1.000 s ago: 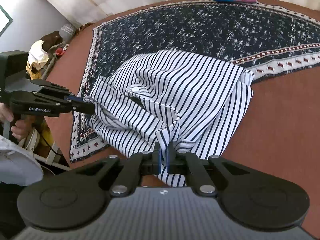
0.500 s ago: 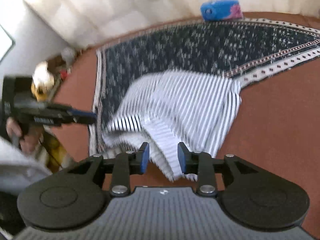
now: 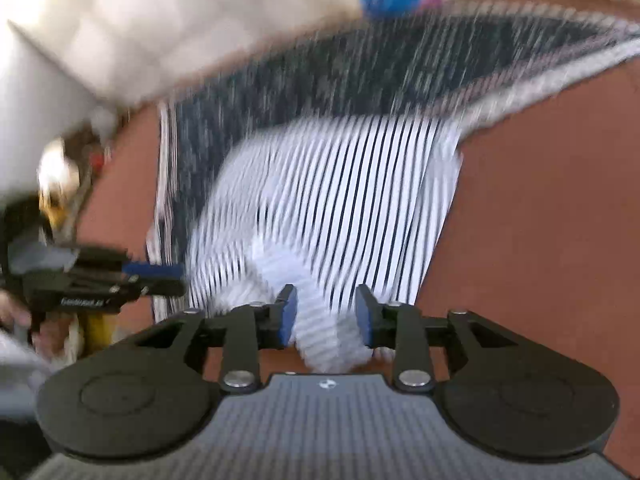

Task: Fold clothes

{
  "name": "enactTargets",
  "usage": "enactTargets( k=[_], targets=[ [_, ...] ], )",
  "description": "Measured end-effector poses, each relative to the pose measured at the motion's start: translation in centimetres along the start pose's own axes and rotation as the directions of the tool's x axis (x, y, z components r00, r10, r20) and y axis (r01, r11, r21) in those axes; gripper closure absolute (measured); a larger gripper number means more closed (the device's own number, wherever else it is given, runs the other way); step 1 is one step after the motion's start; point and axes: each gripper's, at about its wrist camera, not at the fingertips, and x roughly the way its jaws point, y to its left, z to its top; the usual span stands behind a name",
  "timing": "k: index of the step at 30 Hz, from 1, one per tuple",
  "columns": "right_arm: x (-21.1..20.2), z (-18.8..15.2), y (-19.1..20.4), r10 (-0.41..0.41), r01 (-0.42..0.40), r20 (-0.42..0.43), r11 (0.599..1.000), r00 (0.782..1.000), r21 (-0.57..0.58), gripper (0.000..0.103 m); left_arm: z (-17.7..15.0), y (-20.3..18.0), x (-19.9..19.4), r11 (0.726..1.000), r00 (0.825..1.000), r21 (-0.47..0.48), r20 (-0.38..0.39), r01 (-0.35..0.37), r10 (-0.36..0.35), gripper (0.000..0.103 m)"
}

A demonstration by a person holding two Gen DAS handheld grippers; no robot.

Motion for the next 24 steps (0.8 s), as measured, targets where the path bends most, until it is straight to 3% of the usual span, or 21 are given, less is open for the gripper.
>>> enactTargets(
  k=[3, 6, 9, 14, 18, 19, 20, 21, 22, 24],
  targets=[
    [0.0, 1.9, -1.3, -0.045, 0.043, 0.051, 0.998, 0.998, 0.041, 0.052, 1.3, 1.9, 2.1, 0.997, 0.999, -0.069, -0.019, -0.027, 0.026, 0.057],
    [1.5, 2.1, -2.5, -0.096, 0.095, 0.013, 0.994, 0.995, 0.056, 0.048, 1.8, 2.8, 4.1, 0.991, 0.998, -0.131, -0.06, -0.017, 0.009, 0.057],
    [2.8, 1.6, -3.5, -0.112, 0.113, -0.026, 0.99, 0.993, 0.081, 0.047, 1.8, 2.6, 5.4, 0.993, 0.996, -0.115, -0.088, 0.013, -0.023, 0.056],
    [3.3, 1.0, -4.3, -0.088, 0.088, -0.012, 0.985, 0.996, 0.147, 0.043, 2.5, 2.8, 6.4, 0.989, 0.995, -0.144, -0.082, 0.04, -0.052, 0.054],
    [4.1, 1.5, -3.9, -0.026, 0.032, -0.037, 0.987, 0.999, 0.155, 0.048, 3.1, 2.1, 6.4, 0.991, 0.995, -0.123, -0.07, 0.059, -0.068, 0.054],
    [4.3, 1.5, -3.8, -0.022, 0.027, -0.035, 0.988, 0.999, 0.154, 0.049, 3.2, 1.8, 6.4, 0.992, 0.995, -0.113, -0.067, 0.062, -0.07, 0.06],
    [4.5, 1.6, -3.7, -0.017, 0.022, -0.034, 0.988, 0.999, 0.153, 0.056, 3.3, 1.6, 6.3, 0.993, 0.995, -0.102, -0.064, 0.065, -0.072, 0.093],
    [4.8, 1.7, -3.7, -0.008, 0.014, -0.039, 0.987, 0.999, 0.162, 0.081, 3.5, 1.3, 6.3, 0.993, 0.995, -0.092, -0.061, 0.069, -0.074, 0.1],
    [5.0, 1.9, -3.7, 0.009, 0.0, -0.052, 0.985, 0.999, 0.174, 0.099, 3.6, 1.1, 6.3, 0.994, 0.995, -0.082, -0.058, 0.072, -0.077, 0.102],
    [4.7, 2.3, -3.1, 0.029, -0.021, -0.04, 0.986, 0.999, 0.168, 0.1, 3.5, 0.5, 5.9, 0.996, 0.995, -0.045, -0.055, 0.078, -0.081, 0.103]
  ],
)
